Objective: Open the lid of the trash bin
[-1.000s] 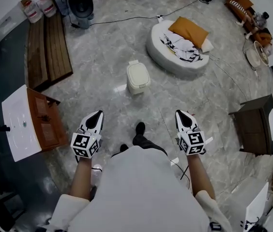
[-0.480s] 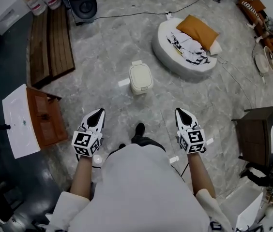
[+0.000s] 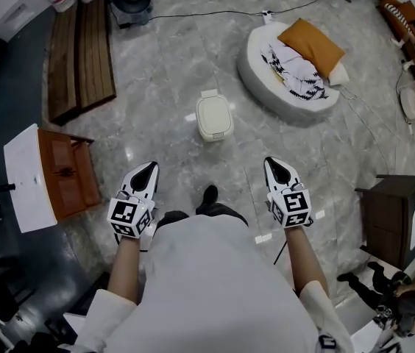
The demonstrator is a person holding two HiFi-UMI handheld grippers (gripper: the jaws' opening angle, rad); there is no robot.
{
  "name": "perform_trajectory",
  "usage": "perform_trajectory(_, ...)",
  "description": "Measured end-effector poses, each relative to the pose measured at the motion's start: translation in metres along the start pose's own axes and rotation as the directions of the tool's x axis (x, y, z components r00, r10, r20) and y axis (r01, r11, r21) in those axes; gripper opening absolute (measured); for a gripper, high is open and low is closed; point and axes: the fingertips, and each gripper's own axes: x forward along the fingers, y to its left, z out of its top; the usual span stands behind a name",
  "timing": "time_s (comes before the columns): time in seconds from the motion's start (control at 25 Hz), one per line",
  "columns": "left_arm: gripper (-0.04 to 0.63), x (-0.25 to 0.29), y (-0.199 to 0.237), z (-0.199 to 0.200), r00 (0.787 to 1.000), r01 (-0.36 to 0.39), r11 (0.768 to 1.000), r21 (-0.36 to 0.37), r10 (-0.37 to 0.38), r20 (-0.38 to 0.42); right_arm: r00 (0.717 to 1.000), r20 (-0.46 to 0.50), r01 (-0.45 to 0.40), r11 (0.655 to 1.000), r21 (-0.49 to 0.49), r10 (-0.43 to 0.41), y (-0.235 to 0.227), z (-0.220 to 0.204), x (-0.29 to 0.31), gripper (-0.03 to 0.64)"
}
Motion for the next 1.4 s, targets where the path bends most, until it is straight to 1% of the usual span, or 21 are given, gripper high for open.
perform_trajectory(0.16,0.018,0.011,-0.002,0.001,1.0,-0.014,1.0,-0.004,0.014,-0.018,0.999,-0.018,-0.027,1.0,-0.002,0.027,-0.007,-0.004,0.012,0.031)
perform_trajectory(0.4,0.018,0.021,0.002,-0.004,0.998,-0.015,1.0,-0.006,0.015,-0.054,0.998,-0.042,-0.053,0.999,-0.009,0.053,-0.007,-0.008,0.026,0.031)
perform_trajectory(0.72,0.018,0.043,0.02,-0.008,0.997,0.021,1.0,-0.023,-0.023,-0.079,0.995,-0.091,-0.049,0.999,-0.013,0.048,0.0,-0.011,0.05,0.031)
perform_trajectory(0.92,0.018,0.066,0.045,-0.005,0.994,0.062,0.998,-0.012,-0.063,-0.09,0.993,-0.118,-0.033,0.999,-0.008,0.032,0.007,-0.004,0.071,0.031)
perform_trajectory(1.04,0.018,0.085,0.06,-0.004,0.989,0.102,0.995,0.007,-0.101,-0.105,0.99,-0.138,-0.024,1.0,-0.009,0.023,0.011,-0.002,0.087,0.031)
perform_trajectory(1.12,0.018,0.097,0.067,-0.006,0.983,0.136,0.99,0.025,-0.132,-0.126,0.987,-0.163,-0.016,1.0,-0.018,0.013,0.01,-0.005,0.097,0.031)
perform_trajectory(1.28,0.018,0.126,0.084,-0.009,0.968,0.204,0.978,0.053,-0.193,-0.162,0.981,-0.194,-0.009,1.0,0.008,0.011,0.014,-0.004,0.128,0.031)
perform_trajectory(1.4,0.018,0.146,0.095,-0.013,0.956,0.243,0.968,0.064,-0.228,-0.183,0.976,-0.219,0.007,1.0,0.02,-0.003,0.013,-0.012,0.149,0.031)
